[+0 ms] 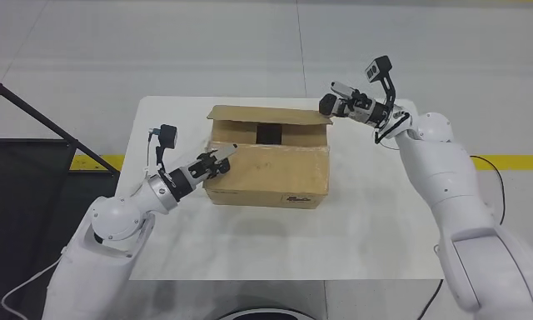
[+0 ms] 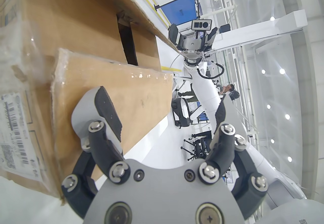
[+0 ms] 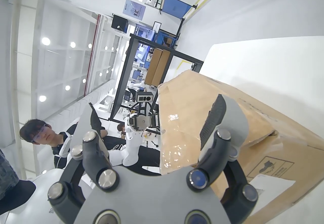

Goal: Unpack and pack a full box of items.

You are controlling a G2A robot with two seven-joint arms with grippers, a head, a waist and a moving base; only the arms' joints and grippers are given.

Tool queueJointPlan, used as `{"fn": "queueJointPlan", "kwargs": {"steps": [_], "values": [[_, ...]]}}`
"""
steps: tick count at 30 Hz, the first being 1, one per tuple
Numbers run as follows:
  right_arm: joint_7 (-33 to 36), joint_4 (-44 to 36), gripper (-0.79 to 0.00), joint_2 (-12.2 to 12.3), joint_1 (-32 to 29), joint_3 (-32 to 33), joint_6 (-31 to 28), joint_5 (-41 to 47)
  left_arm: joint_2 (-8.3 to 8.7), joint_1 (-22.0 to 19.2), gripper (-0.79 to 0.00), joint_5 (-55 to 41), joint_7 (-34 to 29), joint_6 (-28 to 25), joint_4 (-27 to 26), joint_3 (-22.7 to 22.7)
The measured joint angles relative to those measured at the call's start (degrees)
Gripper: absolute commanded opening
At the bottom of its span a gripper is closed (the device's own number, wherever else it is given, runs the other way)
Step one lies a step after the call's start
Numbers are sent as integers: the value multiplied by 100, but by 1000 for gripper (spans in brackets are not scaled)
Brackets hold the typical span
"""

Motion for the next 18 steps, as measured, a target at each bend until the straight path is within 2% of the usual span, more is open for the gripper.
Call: {"fn": "queueJointPlan", "kwargs": {"steps": [11, 18], "values": [[-134, -623, 0, 118, -364, 79, 703, -336, -19, -52, 0, 188, 123, 30, 12, 167], [-3, -1188, 0, 220, -701, 262, 898, -290, -29, -10, 0, 339, 261, 9, -20, 229]]}}
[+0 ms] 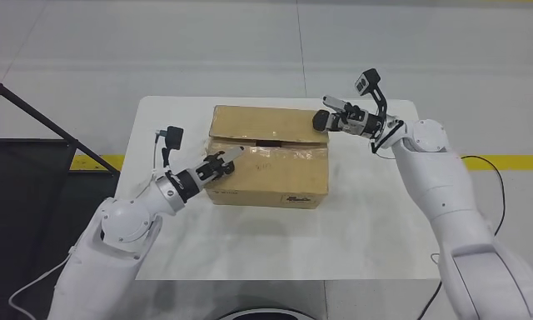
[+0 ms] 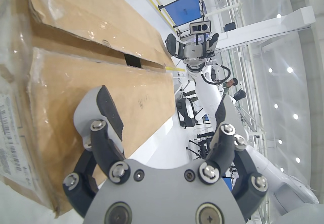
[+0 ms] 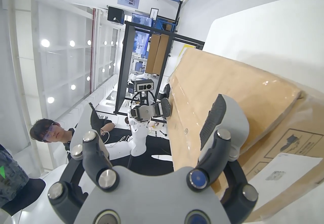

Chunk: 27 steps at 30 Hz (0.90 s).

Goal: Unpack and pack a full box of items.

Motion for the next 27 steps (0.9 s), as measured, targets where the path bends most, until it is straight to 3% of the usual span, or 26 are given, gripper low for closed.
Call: {"fn": "queueJointPlan", "kwargs": {"steps": [17, 27], "values": [[-76, -1649, 0, 323, -1052, 531, 508, -330, -47, 40, 0, 220, 286, 53, -94, 237], [-227, -1756, 0, 363, -1183, 576, 813, -448, -75, 84, 0, 246, 545, 74, -204, 245]]}}
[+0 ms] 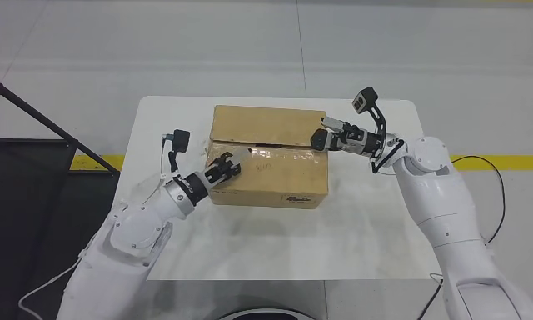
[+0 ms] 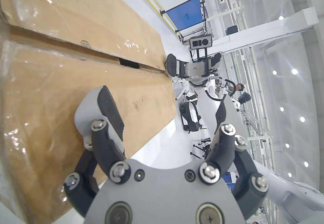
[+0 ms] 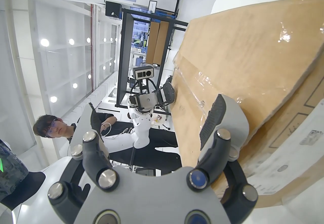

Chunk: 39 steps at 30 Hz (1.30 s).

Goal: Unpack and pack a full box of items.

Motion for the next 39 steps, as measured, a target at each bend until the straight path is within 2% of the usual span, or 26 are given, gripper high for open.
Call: {"fn": "queueJointPlan", "kwargs": {"steps": [7, 14, 19, 32, 39], "values": [[149, 182, 0, -12, 49, -53, -58, 6, 7, 361, 0, 34, 520, -94, -339, -388], [223, 405, 0, -41, 165, -132, -98, -1, -21, 937, 0, -324, 1440, 64, -610, -979], [235, 520, 0, -60, 249, -170, -116, 8, -31, 1288, 0, -428, 1730, 100, -696, -1325], [233, 519, 0, -60, 248, -169, -116, 6, -35, 1362, 0, -413, 1724, 35, -671, -1322], [233, 519, 0, -60, 248, -169, -116, 6, -163, 1865, 0, -1223, 2481, -192, -279, -1109]]}}
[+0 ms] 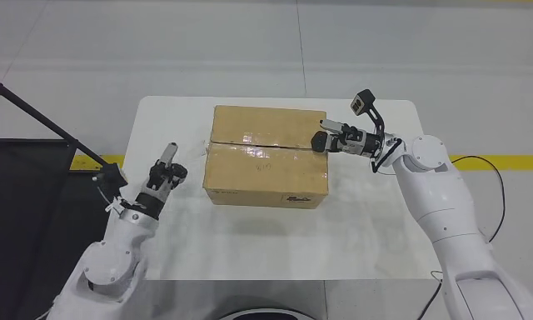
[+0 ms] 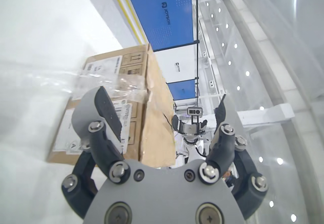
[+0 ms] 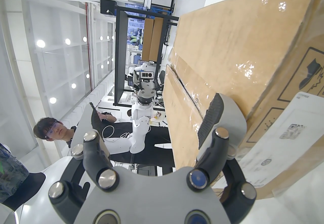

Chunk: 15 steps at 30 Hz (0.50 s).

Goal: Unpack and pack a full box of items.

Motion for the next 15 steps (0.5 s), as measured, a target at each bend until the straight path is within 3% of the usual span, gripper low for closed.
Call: {"fn": "queueJointPlan", "kwargs": {"steps": [8, 15], "values": [[0, 0, 0, 0, 0, 0, 0, 0, -101, 266, 0, -803, 164, -364, 477, 149], [0, 0, 0, 0, 0, 0, 0, 0, -225, -446, 0, -1481, 615, 36, 1252, 429]]}}
